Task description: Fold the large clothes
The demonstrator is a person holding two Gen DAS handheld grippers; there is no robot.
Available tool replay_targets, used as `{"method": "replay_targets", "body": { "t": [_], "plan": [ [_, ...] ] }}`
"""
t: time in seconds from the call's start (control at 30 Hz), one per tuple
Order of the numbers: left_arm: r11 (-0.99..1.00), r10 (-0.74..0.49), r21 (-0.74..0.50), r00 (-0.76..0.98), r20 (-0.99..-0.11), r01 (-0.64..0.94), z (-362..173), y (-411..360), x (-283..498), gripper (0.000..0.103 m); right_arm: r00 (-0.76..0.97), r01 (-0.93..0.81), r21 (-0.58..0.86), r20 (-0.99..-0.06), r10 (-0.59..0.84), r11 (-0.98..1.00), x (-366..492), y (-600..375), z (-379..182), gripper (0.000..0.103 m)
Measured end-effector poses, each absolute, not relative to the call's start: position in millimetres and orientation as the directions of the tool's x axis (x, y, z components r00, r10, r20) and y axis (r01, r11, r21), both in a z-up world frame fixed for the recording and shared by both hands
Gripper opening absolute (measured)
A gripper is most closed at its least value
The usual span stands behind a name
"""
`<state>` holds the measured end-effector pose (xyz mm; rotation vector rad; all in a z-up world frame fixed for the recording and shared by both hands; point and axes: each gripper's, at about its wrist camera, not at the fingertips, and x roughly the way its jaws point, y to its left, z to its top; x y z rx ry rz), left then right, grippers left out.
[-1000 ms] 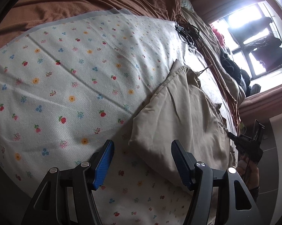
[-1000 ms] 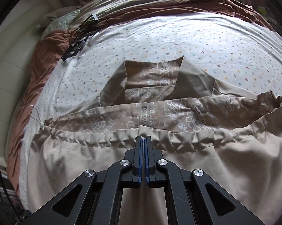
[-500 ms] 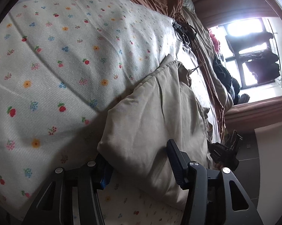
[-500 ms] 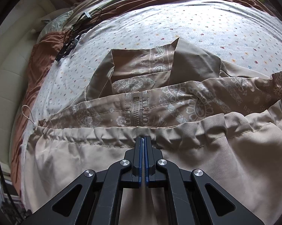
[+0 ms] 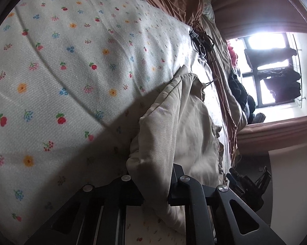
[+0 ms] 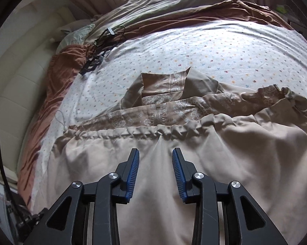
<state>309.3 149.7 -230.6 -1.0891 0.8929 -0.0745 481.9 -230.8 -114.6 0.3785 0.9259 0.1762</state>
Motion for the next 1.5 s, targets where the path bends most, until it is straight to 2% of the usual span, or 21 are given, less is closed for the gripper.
{"method": "replay_targets", "body": {
  "t": [0.3,0.8,0.97,1.2,1.5],
  "plan": [
    [0.487,-0.481,-0.819,0.690,-0.541,-0.303,-206,146,306,0.011,0.609,0.001,0.441,-0.712,0.349,0.898,390,-231,-103,0.034],
    [0.435,-0.529,-0.866,0.708,-0.468,-0.248,-196,148,312,0.010,0.486,0.004,0.408,-0.798,0.355,0.913,318,-192,-157,0.034],
    [0.423,-0.534,-0.870,0.705,-0.467,-0.255,-204,151,310,0.010,0.430,0.031,0.387,-0.838,0.337,0.922,323,-184,-189,0.034],
    [0.418,-0.528,-0.863,0.696,-0.486,-0.285,-215,156,306,0.010,0.447,0.041,0.358,-0.842,0.304,0.933,368,-187,-184,0.031],
    [0.424,-0.513,-0.844,0.681,-0.523,-0.329,-231,159,302,0.010,0.472,0.092,0.373,-0.833,0.289,0.923,442,-194,-184,0.022]
  ]
}}
